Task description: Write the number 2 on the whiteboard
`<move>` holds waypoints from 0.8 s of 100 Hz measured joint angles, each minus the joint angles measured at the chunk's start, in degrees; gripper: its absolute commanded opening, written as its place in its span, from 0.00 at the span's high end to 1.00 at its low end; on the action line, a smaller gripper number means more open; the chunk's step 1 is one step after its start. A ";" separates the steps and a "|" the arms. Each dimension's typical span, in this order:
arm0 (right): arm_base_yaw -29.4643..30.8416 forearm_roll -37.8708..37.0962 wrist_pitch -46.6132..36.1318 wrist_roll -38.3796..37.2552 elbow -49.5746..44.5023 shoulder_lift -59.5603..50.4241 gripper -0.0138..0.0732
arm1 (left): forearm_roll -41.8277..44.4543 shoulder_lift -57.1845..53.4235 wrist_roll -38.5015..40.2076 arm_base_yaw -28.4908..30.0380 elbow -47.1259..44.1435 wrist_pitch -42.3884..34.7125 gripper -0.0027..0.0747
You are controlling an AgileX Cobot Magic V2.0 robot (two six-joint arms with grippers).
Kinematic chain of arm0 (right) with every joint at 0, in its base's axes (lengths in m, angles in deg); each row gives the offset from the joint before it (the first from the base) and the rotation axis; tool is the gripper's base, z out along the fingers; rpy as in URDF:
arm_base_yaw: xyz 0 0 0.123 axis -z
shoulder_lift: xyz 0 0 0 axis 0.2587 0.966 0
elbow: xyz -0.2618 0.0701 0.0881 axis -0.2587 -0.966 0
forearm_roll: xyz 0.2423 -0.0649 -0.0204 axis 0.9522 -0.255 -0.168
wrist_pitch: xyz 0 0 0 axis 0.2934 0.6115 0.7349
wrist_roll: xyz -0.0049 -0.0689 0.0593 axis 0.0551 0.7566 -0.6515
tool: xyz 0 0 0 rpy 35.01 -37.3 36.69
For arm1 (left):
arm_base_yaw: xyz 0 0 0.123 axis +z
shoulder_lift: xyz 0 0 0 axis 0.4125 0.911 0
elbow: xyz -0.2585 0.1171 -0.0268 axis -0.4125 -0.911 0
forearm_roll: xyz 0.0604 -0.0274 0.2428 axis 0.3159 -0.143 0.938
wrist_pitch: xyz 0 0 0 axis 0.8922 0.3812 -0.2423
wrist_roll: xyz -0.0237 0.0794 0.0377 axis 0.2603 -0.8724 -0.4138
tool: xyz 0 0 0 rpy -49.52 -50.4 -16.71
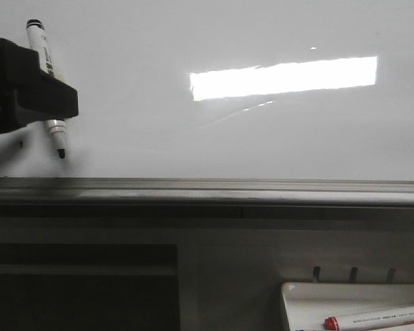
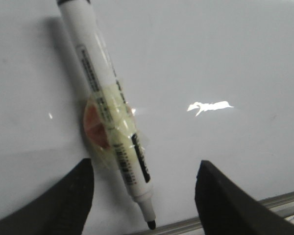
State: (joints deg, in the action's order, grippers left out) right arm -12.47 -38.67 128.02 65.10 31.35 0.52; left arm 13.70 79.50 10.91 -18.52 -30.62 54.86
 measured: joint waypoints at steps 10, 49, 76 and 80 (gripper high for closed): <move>0.00 -0.09 0.00 0.10 0.00 0.00 0.91 | -1.70 2.16 0.36 -0.26 0.90 -0.80 0.43; 0.00 -0.09 0.00 0.07 0.00 0.00 0.91 | -5.93 6.19 1.18 -0.47 3.71 -0.52 0.82; -0.97 0.73 0.94 0.07 0.00 0.00 0.91 | -4.29 6.55 1.31 -0.47 3.75 1.69 0.99; -1.84 1.79 1.25 0.07 0.00 0.00 0.91 | -3.01 6.55 1.31 -0.47 3.75 1.86 0.99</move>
State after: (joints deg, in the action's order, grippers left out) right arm -14.31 -36.88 129.27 65.17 31.35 0.52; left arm 10.69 86.05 12.21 -18.99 -26.88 56.72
